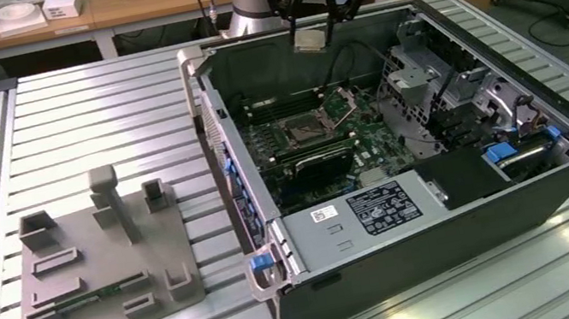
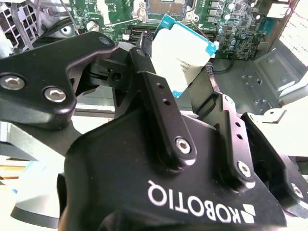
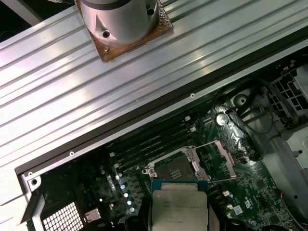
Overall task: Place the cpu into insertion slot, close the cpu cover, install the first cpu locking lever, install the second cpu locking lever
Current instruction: 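Place the cpu into insertion slot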
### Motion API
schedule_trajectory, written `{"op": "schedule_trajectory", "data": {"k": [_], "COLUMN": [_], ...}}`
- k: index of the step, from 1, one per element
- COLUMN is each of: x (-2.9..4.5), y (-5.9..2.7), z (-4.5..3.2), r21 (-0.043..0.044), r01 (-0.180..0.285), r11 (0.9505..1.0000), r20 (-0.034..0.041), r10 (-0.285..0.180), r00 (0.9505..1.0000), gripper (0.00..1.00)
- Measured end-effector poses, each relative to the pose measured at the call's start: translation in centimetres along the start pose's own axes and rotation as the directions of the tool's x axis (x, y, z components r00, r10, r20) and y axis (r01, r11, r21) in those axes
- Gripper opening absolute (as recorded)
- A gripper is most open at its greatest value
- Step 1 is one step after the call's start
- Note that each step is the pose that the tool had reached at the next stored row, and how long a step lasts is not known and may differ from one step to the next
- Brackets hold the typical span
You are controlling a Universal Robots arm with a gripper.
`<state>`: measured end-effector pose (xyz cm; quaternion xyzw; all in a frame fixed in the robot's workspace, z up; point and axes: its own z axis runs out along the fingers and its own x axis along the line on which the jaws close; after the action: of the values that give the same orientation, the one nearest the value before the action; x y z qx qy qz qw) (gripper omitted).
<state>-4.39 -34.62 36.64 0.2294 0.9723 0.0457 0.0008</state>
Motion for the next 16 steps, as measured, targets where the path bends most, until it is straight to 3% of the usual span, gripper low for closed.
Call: {"op": "schedule_trajectory", "data": {"k": [16], "x": [0.0], "y": [0.0], "z": [0.01], "r21": [-0.0011], "r01": [-0.048], "r11": [0.9989], "r20": [0.0043], "r10": [0.048], "r00": [0.9988], "gripper": [0.54]}}
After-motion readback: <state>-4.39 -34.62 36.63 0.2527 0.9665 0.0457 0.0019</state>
